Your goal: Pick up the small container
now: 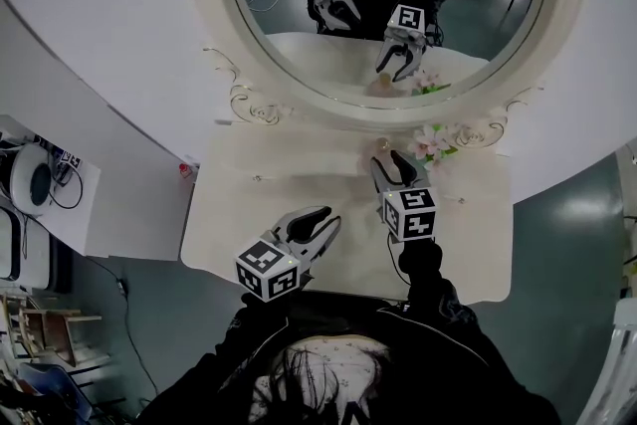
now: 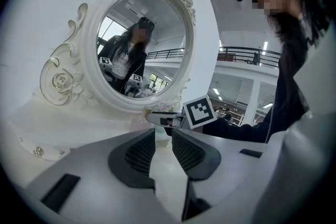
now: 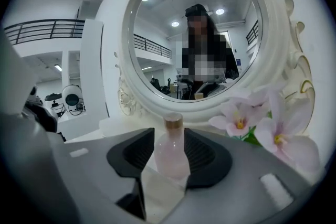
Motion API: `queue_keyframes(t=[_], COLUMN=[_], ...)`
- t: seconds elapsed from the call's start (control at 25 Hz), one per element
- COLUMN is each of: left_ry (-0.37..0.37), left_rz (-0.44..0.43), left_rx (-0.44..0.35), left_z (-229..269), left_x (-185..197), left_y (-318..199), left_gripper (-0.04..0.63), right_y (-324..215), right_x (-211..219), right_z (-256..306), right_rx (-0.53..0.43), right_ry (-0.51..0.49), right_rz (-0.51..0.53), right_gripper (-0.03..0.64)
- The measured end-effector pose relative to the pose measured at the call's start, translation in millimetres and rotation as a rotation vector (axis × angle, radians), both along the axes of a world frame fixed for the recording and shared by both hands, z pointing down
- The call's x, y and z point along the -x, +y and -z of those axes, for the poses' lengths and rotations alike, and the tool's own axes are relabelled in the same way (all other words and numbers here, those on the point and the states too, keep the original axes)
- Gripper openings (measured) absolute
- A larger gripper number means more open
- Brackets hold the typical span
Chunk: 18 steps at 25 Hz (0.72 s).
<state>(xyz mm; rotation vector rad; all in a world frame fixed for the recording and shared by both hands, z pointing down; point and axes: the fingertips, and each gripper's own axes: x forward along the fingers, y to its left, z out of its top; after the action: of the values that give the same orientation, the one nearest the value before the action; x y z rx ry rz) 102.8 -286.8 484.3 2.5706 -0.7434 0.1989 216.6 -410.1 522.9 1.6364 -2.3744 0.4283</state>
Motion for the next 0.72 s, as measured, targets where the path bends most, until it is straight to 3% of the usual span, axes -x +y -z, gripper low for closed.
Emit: queue_keyframes(t=[0.72], left_ry=[-0.041], left_rz=[0.082], left_rx=[0.055], left_z=[-19.0], left_x=[39.7], left_y=[11.4], left_gripper=[0.081], right_y=[-28.0], right_x=[2.1], right_z=[-7.0], right_rx=[-0.049], right_ry=[0.048], right_rz=[-0.002], right_gripper=[0.173])
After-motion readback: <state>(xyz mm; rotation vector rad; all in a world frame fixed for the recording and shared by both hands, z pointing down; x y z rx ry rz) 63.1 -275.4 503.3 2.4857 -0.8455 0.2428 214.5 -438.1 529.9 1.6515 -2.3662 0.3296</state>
